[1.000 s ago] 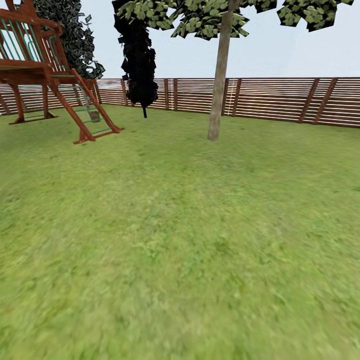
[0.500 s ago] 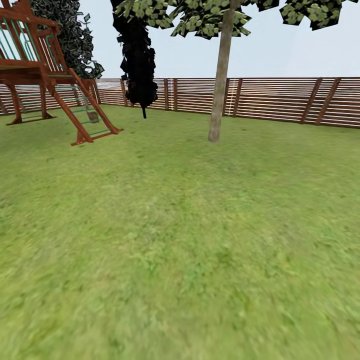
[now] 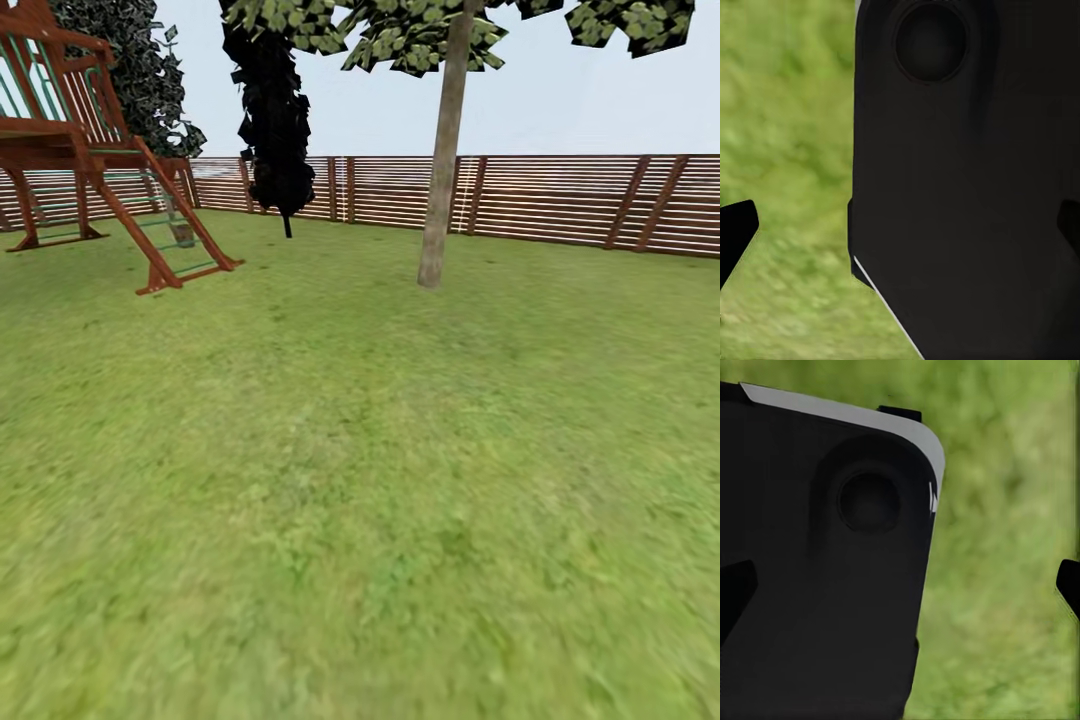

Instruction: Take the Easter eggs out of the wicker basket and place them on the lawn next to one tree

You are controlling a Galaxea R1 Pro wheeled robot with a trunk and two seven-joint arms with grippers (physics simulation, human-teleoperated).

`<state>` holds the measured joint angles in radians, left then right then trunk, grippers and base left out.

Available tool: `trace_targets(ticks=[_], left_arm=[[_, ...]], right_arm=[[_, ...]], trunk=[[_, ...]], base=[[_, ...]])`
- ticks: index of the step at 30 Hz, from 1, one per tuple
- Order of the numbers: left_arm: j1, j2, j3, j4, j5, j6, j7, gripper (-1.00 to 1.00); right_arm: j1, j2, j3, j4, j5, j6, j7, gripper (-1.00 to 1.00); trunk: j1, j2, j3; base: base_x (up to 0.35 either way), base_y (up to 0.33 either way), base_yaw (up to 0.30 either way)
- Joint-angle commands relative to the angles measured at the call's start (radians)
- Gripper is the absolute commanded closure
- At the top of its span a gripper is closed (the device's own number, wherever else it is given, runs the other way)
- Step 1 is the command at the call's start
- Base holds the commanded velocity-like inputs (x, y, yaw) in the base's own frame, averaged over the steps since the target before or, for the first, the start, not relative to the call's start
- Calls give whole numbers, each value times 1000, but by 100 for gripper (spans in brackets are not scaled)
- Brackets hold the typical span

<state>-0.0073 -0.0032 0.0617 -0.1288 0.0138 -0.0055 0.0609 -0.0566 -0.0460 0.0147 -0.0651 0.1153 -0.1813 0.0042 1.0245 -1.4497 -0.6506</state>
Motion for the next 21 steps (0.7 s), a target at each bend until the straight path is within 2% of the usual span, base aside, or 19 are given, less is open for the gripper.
trace_targets(ticks=[1, 10, 21], left_arm=[[0, 0, 6, 0, 2, -1, 0, -100], [0, -1, 6, 0, 2, -1, 0, -100], [0, -1, 5, 0, 2, -1, 0, -100]], right_arm=[[0, 0, 1, 1, 7, -3, 0, -100], [0, 2, 1, 2, 7, -4, 0, -100], [0, 2, 0, 2, 6, -4, -1, -100]], trunk=[[1, 0, -1], [1, 0, -1], [1, 0, -1]], base=[[328, 0, 0], [328, 0, 20], [328, 0, 212]])
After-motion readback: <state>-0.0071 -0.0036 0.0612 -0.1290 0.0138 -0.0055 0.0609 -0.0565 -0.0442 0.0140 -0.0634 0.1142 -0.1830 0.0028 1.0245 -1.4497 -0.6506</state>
